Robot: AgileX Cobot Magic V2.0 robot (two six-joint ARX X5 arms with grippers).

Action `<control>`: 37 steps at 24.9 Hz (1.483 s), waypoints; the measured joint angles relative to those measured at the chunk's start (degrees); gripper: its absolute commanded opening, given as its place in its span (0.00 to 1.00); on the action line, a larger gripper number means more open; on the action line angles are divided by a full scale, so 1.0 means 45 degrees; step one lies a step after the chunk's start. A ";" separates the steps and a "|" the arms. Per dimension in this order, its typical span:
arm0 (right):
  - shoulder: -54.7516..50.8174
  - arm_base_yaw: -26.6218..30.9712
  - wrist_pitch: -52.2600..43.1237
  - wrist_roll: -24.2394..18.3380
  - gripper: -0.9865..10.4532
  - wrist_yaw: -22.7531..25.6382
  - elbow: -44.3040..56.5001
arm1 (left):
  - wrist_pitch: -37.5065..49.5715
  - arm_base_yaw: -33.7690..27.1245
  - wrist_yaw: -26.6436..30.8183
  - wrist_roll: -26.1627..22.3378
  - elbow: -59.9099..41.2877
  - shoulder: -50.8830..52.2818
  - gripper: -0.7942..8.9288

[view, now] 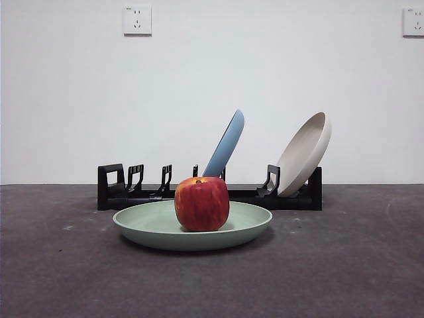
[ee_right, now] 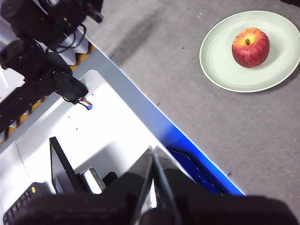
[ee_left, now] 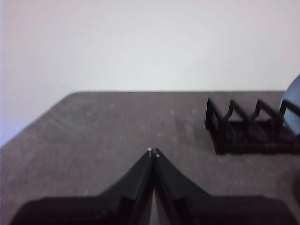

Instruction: Take the green plate from the plate rack,put the plate on the table,take the apple from the table,put the apple in the plate

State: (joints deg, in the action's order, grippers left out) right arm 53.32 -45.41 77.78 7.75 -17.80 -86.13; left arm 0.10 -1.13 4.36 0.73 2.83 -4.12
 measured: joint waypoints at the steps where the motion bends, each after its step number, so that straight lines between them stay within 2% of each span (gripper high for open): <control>1: 0.0000 0.0000 0.0000 0.0000 0.09 0.0000 0.0000 | -0.0010 0.0000 -0.0010 0.0024 -0.0170 0.0121 0.08; 6: 0.0000 0.0000 0.0000 0.0000 0.09 0.0000 0.0000 | -0.0903 0.0000 -0.0155 0.0107 -0.0393 0.0617 0.08; 10: 0.0000 0.0000 0.0000 0.0000 0.09 0.0000 0.0000 | -0.2390 0.0000 -0.0845 0.0146 -0.0408 0.0850 0.08; 16: -0.0010 0.0000 0.0005 0.0000 0.09 0.0000 0.0000 | -0.2312 0.0010 -0.2259 0.0311 -0.0403 0.0855 0.08; 37: -0.0044 0.0015 0.0000 0.0000 0.09 0.0019 0.0000 | -0.2312 0.0005 -0.2249 0.0427 -0.0403 0.0855 0.08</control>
State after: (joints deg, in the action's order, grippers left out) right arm 53.12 -45.34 77.78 7.75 -17.72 -86.13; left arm -10.31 -1.10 -5.76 2.66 1.02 -0.27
